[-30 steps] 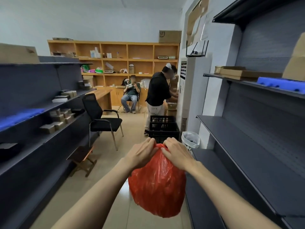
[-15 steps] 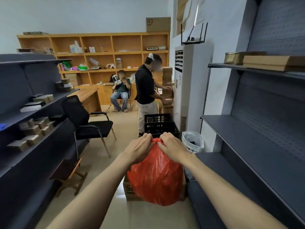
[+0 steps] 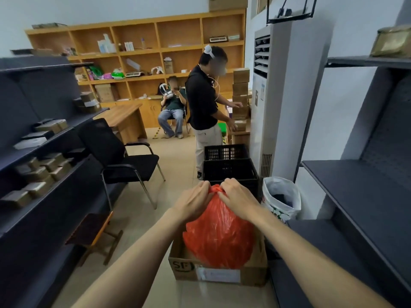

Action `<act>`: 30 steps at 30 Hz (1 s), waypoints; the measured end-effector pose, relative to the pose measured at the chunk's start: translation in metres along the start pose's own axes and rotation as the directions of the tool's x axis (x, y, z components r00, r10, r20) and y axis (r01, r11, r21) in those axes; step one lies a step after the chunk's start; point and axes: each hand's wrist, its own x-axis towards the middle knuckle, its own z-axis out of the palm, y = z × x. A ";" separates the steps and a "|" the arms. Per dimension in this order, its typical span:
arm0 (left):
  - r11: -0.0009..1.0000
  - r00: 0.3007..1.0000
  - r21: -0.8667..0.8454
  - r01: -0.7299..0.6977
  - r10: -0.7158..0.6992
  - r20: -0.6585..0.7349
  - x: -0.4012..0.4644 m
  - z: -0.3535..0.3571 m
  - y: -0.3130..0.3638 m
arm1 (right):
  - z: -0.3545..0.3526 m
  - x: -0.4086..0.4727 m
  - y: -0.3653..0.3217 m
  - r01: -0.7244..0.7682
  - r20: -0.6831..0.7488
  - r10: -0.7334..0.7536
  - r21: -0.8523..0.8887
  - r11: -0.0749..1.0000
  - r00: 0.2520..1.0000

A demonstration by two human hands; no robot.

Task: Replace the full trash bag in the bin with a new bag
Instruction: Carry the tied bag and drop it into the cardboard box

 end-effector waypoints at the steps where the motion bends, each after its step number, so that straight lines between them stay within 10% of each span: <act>1: 1.000 1.000 -0.002 0.006 -0.006 -0.001 0.014 0.003 -0.006 | 0.004 0.013 0.009 0.003 -0.005 -0.003 -0.004 1.000 1.000; 30: 0.989 0.954 -0.140 0.053 -0.009 0.298 0.314 0.305 -0.238 | 0.327 0.229 0.263 -0.324 0.216 0.331 -0.070 0.944 0.919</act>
